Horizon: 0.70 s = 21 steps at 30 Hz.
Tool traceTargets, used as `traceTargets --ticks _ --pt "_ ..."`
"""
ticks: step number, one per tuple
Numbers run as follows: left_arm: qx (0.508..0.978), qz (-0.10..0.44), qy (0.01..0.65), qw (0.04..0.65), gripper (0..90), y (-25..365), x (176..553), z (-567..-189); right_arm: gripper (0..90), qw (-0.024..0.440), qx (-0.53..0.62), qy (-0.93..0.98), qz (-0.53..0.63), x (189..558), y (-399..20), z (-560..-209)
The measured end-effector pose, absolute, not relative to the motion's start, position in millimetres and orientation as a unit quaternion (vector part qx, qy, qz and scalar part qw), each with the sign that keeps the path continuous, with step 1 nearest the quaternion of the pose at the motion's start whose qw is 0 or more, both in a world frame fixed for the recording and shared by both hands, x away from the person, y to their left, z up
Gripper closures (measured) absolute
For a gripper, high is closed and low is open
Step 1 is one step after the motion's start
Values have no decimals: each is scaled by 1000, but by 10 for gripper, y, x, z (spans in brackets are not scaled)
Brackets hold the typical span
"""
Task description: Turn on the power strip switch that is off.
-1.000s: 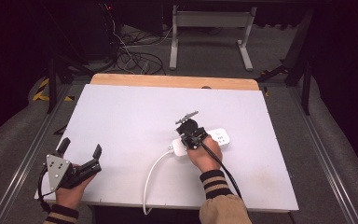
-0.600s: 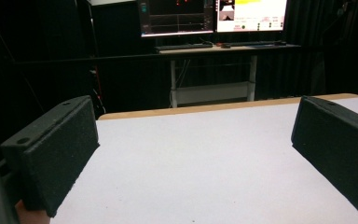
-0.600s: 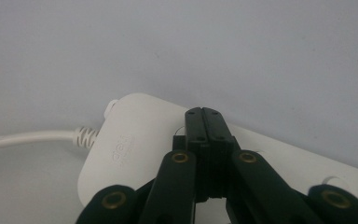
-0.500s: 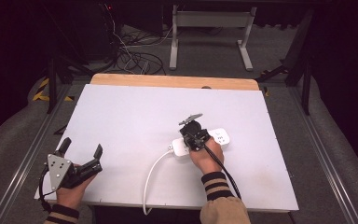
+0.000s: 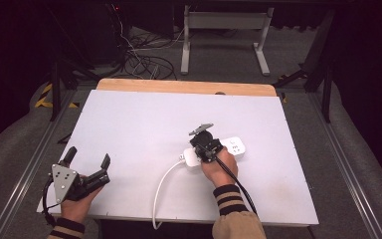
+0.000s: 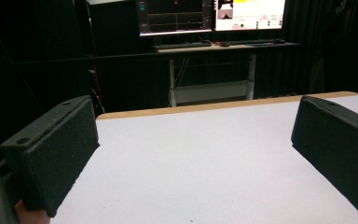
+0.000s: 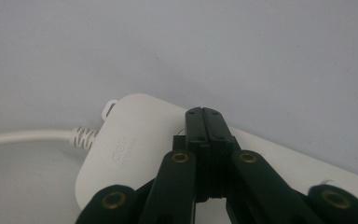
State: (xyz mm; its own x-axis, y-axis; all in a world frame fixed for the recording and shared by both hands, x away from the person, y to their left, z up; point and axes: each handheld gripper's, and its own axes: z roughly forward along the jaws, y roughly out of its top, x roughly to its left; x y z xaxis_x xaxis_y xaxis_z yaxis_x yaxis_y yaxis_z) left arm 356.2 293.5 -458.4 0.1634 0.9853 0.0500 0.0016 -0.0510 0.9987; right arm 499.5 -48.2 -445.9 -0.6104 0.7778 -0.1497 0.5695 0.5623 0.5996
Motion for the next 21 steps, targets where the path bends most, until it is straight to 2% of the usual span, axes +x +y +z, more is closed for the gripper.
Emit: traceTargets --ticks 14,21 --pt "555 467 446 524 10 2929 3562 -4586 900 192 408 848 277 4980 -510 -4489" --pt "555 467 446 524 10 2931 3562 -4585 900 201 406 853 260 4972 -452 -4486"
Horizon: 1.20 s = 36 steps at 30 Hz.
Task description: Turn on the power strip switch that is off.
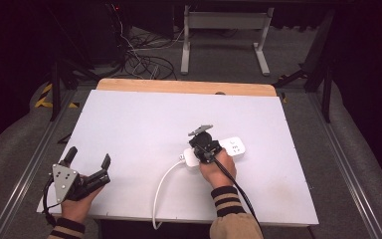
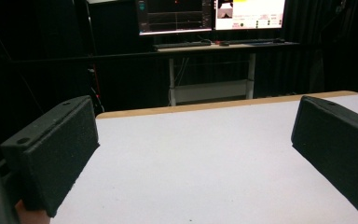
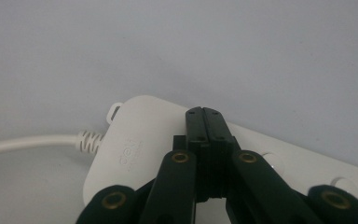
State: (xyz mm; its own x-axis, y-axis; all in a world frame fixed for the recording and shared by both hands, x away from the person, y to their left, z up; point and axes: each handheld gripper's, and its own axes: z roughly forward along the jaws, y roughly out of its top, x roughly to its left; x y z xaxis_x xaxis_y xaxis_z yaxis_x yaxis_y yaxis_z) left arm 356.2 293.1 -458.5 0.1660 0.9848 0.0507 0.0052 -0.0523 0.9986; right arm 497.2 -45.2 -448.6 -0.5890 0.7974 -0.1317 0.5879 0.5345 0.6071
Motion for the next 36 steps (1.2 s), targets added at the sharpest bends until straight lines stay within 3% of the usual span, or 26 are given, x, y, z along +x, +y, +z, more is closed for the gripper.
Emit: traceTargets --ticks 36 --pt "555 467 449 522 10 2938 3555 -4591 900 201 413 851 254 4980 -436 -4474"
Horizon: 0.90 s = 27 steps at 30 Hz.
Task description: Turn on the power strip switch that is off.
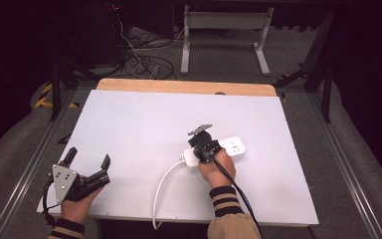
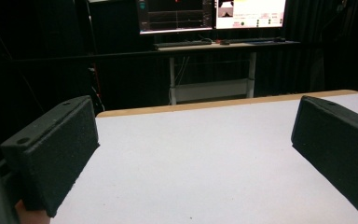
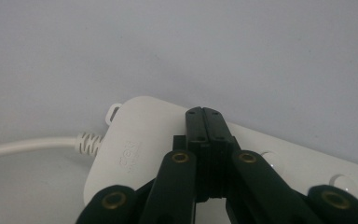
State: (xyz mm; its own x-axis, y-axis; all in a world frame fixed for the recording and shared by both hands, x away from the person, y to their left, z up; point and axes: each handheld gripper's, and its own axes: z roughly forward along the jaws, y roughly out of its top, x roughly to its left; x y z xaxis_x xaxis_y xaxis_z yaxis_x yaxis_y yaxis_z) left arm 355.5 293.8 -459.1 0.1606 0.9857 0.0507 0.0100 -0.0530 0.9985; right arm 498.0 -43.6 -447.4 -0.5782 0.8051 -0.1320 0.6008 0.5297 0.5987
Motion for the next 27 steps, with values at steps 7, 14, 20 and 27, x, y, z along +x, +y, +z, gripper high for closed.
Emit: traceTargets --ticks 7,14,20,27 --pt "556 467 448 522 11 2934 3558 -4593 900 200 414 851 253 4981 -433 -4473" --pt "556 463 450 524 11 2935 3570 -4600 900 204 414 851 249 4982 -420 -4470" --pt "556 464 449 523 10 2930 3568 -4599 900 204 415 851 249 4984 -419 -4469" --pt "555 463 451 523 10 2943 3579 -4602 900 218 404 854 245 4991 -434 -4425"
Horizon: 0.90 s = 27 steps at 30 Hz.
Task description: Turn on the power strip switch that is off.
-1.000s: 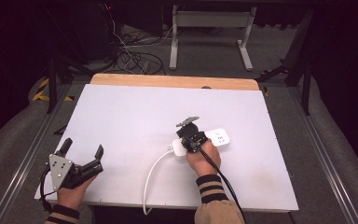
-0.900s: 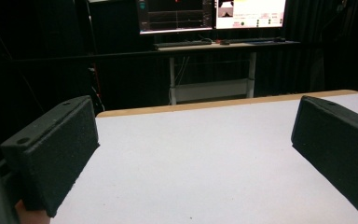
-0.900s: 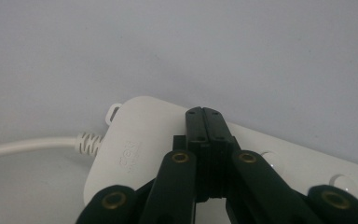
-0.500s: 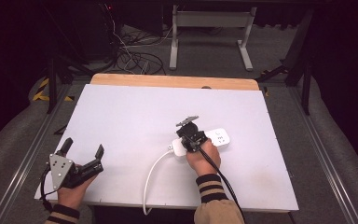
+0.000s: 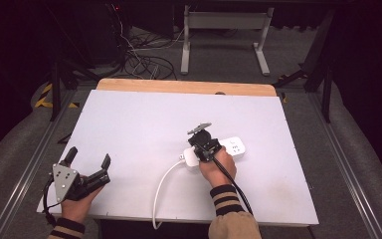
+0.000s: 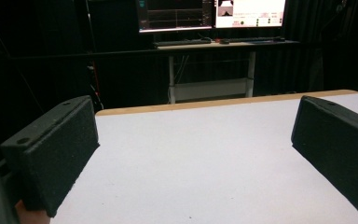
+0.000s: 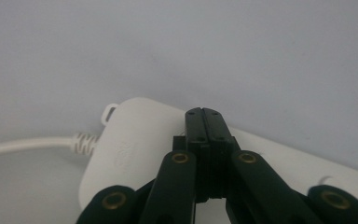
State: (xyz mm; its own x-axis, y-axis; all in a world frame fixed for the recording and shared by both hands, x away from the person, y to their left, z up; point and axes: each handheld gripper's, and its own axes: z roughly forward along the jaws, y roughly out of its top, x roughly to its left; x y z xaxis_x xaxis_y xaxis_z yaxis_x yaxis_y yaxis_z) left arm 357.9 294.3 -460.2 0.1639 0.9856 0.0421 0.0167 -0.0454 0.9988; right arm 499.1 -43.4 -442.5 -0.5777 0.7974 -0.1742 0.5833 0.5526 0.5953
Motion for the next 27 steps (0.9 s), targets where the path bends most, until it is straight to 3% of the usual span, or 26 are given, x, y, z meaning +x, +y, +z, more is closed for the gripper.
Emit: traceTargets --ticks 9,18,23,27 --pt "555 464 451 524 10 2945 3574 -4598 900 242 402 820 328 4935 -743 -4099" --pt "553 466 452 522 10 2946 3581 -4603 900 286 382 747 463 4727 -1377 -3758" --pt "551 470 450 522 11 2946 3567 -4597 900 317 362 688 543 4407 -1910 -3700" --pt "550 471 451 522 10 2937 3570 -4597 900 353 368 645 569 4007 -2394 -3904"
